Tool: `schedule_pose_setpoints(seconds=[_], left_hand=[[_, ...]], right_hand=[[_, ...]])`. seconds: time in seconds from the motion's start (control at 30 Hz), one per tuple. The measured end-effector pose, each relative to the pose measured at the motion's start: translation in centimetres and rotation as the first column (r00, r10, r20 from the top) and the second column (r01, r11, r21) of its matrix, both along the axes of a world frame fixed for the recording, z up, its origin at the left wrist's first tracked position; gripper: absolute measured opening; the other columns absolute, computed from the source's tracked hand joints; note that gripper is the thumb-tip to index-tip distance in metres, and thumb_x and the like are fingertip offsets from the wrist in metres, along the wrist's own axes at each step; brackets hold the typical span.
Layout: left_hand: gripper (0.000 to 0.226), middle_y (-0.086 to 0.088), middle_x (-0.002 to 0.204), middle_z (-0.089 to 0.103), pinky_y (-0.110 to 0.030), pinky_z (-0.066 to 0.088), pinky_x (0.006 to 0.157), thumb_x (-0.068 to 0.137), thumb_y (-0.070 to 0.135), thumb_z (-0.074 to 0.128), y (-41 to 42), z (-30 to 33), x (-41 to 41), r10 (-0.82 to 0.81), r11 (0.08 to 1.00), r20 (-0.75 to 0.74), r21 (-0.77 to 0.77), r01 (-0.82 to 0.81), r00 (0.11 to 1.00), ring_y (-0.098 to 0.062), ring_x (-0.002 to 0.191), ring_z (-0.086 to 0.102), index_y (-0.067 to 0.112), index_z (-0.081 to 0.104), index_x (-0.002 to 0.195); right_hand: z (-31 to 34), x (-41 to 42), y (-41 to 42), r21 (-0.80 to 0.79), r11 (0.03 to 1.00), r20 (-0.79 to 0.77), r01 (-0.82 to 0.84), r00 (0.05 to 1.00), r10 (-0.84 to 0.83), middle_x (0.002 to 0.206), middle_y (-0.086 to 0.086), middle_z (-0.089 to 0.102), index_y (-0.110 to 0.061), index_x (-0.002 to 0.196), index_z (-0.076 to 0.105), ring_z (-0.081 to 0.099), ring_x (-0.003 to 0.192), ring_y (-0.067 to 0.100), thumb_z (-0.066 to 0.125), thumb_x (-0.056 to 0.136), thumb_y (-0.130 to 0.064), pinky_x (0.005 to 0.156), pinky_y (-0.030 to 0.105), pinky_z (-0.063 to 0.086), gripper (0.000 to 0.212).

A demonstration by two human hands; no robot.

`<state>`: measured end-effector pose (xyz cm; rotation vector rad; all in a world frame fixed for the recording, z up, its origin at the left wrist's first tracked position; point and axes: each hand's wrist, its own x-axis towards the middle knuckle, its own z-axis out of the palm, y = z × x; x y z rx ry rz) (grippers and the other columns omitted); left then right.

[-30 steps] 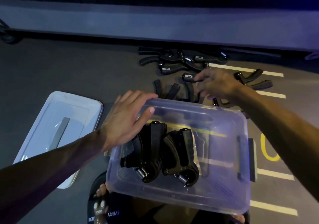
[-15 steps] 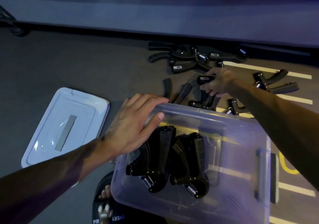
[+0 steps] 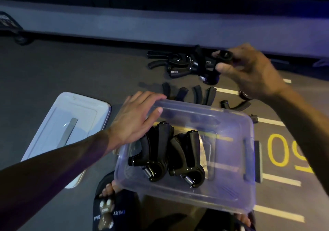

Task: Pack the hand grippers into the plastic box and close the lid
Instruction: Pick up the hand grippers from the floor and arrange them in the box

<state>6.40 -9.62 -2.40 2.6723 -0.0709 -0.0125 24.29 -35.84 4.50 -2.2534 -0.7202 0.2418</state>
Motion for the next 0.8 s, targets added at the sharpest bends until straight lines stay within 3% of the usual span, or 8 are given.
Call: schedule_pose_setpoints(seconds=[0.1,0.23,0.3,0.4,0.47,0.63,0.8], left_hand=[[0.040,0.007,0.129,0.057,-0.043,0.041,0.096,0.104,0.043,0.036,-0.1,0.0,0.0,-0.003,1.000,0.006,0.027,0.002,1.000,-0.019,0.118,0.051,0.028,0.049,0.139],[0.043,0.005,0.127,0.058,-0.043,0.041,0.093,0.103,0.044,0.034,-0.2,0.1,0.0,-0.009,0.998,0.002,0.060,0.009,1.000,-0.022,0.116,0.052,0.026,0.050,0.138],[0.042,0.005,0.125,0.058,-0.043,0.041,0.093,0.103,0.043,0.035,-0.2,0.2,0.0,-0.011,0.998,0.001,0.066,0.011,1.000,-0.021,0.115,0.052,0.027,0.050,0.138],[0.042,0.005,0.126,0.058,-0.041,0.040,0.094,0.104,0.043,0.034,-0.2,0.2,-0.1,-0.006,0.998,-0.005,0.062,0.007,1.000,-0.020,0.116,0.051,0.028,0.049,0.140],[0.043,0.005,0.126,0.058,-0.041,0.039,0.095,0.103,0.044,0.034,-0.2,0.2,-0.1,-0.005,0.998,-0.012,0.066,0.006,1.000,-0.020,0.116,0.050,0.028,0.049,0.140],[0.041,0.007,0.127,0.057,-0.036,0.034,0.093,0.104,0.043,0.035,-0.1,0.0,0.1,-0.005,0.998,-0.015,0.056,0.006,1.000,-0.017,0.117,0.049,0.028,0.048,0.141],[0.041,0.007,0.126,0.056,-0.038,0.037,0.095,0.105,0.043,0.035,0.0,0.0,0.2,-0.006,0.999,-0.018,0.041,0.007,1.000,-0.016,0.115,0.049,0.029,0.047,0.141]], right_hand=[[3.6,-2.3,-0.9,0.156,0.988,-0.097,0.002,0.995,0.014,0.106,0.014,0.069,-0.017,0.125,0.061,0.067,0.085,0.022,0.063,0.093,-0.032,0.077,0.038,0.058,0.035],[4.6,-5.4,-1.2,0.297,0.954,-0.329,0.045,0.942,0.058,0.086,0.029,0.062,-0.005,0.117,0.051,0.061,0.065,0.017,0.067,0.082,-0.024,0.055,0.028,0.055,0.043],[3.0,-6.9,-1.2,0.225,0.974,-0.452,0.021,0.888,0.086,0.081,0.028,0.064,-0.006,0.110,0.051,0.061,0.065,0.022,0.069,0.078,-0.025,0.054,0.036,0.055,0.041],[-0.6,-9.2,-1.3,0.036,0.998,-0.538,-0.050,0.841,0.062,0.074,0.008,0.072,-0.015,0.105,0.051,0.066,0.060,0.023,0.071,0.081,-0.030,0.058,0.042,0.057,0.035],[-2.4,-10.6,-1.2,-0.062,0.996,-0.557,-0.067,0.830,0.021,0.073,0.005,0.072,-0.018,0.105,0.050,0.067,0.058,0.019,0.069,0.088,-0.024,0.058,0.035,0.057,0.026],[-4.5,-12.1,-0.6,-0.134,0.990,-0.608,-0.037,0.792,-0.053,0.085,0.010,0.071,-0.013,0.106,0.049,0.061,0.057,0.019,0.064,0.093,-0.018,0.055,0.023,0.052,0.020],[-5.5,-12.7,-0.1,-0.163,0.986,-0.564,0.023,0.818,-0.112,0.093,0.003,0.061,-0.014,0.106,0.056,0.067,0.057,0.027,0.070,0.089,-0.017,0.061,0.044,0.061,0.022]])
